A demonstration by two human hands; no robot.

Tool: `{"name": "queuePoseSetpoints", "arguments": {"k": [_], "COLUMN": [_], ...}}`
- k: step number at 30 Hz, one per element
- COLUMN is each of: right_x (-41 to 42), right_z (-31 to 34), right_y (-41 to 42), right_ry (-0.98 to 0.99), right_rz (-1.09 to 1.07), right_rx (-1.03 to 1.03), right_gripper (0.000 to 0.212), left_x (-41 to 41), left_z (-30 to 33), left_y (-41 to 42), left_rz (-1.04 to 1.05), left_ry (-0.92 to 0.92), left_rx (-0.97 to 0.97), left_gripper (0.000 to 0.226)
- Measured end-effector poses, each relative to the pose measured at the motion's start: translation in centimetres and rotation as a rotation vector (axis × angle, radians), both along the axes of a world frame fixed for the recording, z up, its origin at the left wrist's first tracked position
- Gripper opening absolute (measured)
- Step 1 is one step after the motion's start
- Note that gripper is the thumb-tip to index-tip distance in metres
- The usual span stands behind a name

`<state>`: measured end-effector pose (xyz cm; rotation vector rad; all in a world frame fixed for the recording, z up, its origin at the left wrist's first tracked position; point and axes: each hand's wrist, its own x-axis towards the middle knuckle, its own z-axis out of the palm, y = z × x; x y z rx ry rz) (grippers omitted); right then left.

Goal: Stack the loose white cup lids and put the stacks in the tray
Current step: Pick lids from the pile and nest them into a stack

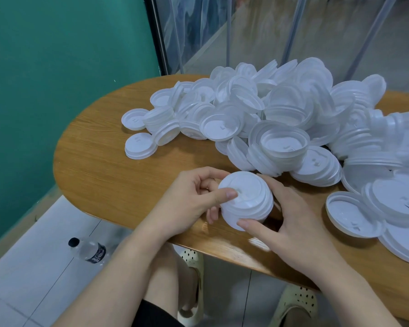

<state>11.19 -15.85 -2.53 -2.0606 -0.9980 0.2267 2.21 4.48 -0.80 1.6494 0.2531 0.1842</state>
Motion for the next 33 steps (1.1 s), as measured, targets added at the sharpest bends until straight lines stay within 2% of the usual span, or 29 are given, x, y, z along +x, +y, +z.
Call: {"name": "queuePoseSetpoints", "arguments": {"k": [3, 12, 23, 27, 29, 30, 33], "right_x": [0.1, 0.1, 0.0, 0.0, 0.1, 0.1, 0.2], "right_z": [-0.1, -0.4, -0.2, 0.0, -0.1, -0.1, -0.3], "right_y": [0.0, 0.0, 0.1, 0.1, 0.0, 0.0, 0.0], "right_ry": [0.017, 0.019, 0.012, 0.033, 0.024, 0.022, 0.021], "right_rz": [-0.001, -0.023, -0.019, -0.016, -0.014, -0.017, -0.029], "right_rx": [0.014, 0.02, 0.003, 0.012, 0.002, -0.008, -0.031], "right_gripper": [0.069, 0.075, 0.081, 0.072, 0.07, 0.072, 0.077], "left_x": [0.1, 0.4, 0.4, 0.6, 0.9, 1.2, 2.0], "left_z": [-0.1, -0.2, -0.5, -0.3, -0.4, -0.5, -0.9], "left_y": [-0.1, -0.5, -0.5, -0.7, -0.5, -0.2, 1.0], "left_rz": [0.01, 0.038, 0.057, 0.056, 0.115, 0.173, 0.365], "left_ry": [-0.007, -0.002, -0.072, -0.098, -0.131, -0.148, -0.195], "left_rx": [0.043, 0.184, 0.316, 0.28, 0.181, 0.157, 0.297], "left_gripper": [0.037, 0.04, 0.028, 0.035, 0.046, 0.044, 0.026]}}
